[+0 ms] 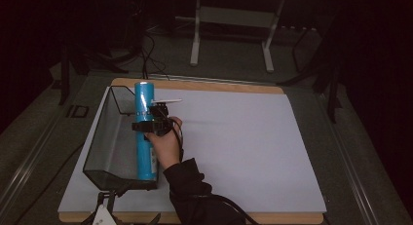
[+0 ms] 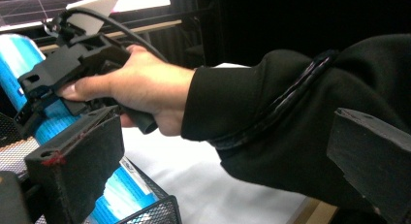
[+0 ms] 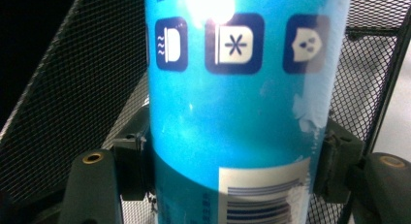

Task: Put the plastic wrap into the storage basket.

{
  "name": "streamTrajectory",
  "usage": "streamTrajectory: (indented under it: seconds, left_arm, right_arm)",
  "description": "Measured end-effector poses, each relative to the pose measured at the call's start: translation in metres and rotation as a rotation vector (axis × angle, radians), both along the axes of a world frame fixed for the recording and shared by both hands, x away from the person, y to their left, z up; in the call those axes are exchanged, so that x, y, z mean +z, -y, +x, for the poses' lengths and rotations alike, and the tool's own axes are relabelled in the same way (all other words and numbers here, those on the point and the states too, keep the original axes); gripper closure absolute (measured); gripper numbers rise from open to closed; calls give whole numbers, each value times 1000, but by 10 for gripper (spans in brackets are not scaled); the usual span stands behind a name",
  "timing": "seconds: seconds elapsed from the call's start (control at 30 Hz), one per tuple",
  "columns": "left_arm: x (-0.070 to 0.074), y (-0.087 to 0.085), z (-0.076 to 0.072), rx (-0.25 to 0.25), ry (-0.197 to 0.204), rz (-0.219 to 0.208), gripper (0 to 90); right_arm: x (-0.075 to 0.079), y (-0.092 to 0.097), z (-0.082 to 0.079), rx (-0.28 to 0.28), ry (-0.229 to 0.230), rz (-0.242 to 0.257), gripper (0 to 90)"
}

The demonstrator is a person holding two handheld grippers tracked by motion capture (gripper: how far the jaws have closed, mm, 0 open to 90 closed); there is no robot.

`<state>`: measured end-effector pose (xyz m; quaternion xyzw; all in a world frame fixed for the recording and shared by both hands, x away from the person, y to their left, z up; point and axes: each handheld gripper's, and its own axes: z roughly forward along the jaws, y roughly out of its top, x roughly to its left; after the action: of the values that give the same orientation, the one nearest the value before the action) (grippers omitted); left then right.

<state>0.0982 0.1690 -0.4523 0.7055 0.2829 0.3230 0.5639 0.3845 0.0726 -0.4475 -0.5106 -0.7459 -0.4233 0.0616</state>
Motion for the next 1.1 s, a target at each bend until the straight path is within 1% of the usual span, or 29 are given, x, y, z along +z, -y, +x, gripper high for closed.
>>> streamTrajectory:
  seconds: [0.2, 0.3, 0.4, 0.6, 0.73, 0.77, 0.83, 0.97, 1.0, 1.07, 1.1]
  left_arm:
    - [0, 0, 0, -2, -1, 5, 2]
    - [0, 0, 0, -2, 0, 5, 2]
    - [0, 0, 0, 0, -3, 5, 2]
    - [0, 0, 0, -2, -4, 4, 2]
    - [0, 0, 0, -2, -2, 4, 2]
    - [0, 0, 0, -1, -2, 5, 2]
    - [0, 0, 0, -3, -4, 5, 2]
    - [0, 0, 1, -5, -6, 5, 2]
    - [0, 0, 0, -6, -6, 4, 2]
    - [-1, 0, 1, -5, -8, 7, 2]
    - [-1, 0, 1, -6, -9, 7, 2]
  right_arm:
    - [-9, -4, 5, -44, -7, -1, 315]
    - [-13, -8, 7, -52, -11, -12, 315]
    - [-17, -11, 6, -60, -2, -22, 314]
    - [-21, -15, 7, -72, 1, -37, 311]
    - [-29, -17, 10, -87, -11, -56, 304]
    - [-30, -16, 10, -86, -10, -51, 303]
    - [-29, -18, 10, -82, 0, -63, 298]
    - [-28, -18, 11, -56, 22, -85, 273]
    - [-28, -18, 11, -41, 37, -93, 253]
    - [-26, -16, 11, -6, 84, -97, 197]
    - [-23, -15, 11, 17, 129, -115, 171]
